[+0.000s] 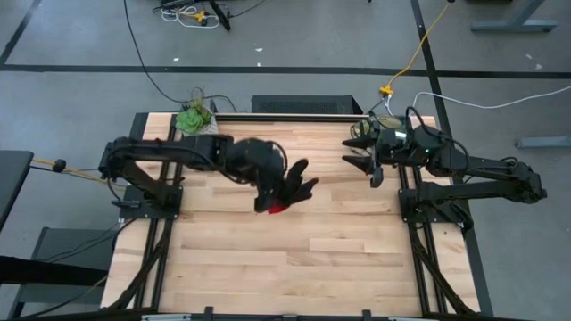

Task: Pick & Place Garden tools in Gardening bag
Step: Put the red gloves into the brown gardening bag

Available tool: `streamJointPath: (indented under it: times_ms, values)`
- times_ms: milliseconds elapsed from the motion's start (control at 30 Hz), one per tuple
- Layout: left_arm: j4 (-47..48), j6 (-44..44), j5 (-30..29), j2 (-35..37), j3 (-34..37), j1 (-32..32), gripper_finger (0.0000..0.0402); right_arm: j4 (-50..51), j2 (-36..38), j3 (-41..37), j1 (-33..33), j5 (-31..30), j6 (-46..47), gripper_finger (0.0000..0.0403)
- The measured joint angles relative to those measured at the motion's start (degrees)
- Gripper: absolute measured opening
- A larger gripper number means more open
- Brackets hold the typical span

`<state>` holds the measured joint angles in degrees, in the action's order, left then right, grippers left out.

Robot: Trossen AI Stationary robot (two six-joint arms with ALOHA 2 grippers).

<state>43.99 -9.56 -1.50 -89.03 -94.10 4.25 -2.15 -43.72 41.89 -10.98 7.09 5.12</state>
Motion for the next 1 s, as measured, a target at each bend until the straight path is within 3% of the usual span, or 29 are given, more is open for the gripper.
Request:
streamJointPath:
  times_ms: [400,800,1000]
  values:
    - [-7.9,9.5,0.4,0.0,-6.2,-6.8,0.0014,-3.2,0.0,0.0,0.0,0.0,2.1,0.0216]
    - [-19.0,11.7,8.2,0.0,-7.4,-11.3,0.0014,-3.6,0.0,0.0,0.0,0.0,3.7,0.0217]
    - [-23.4,12.8,11.2,0.0,-7.4,-12.4,0.0014,-6.1,0.0,0.0,0.0,0.4,6.8,0.0242]
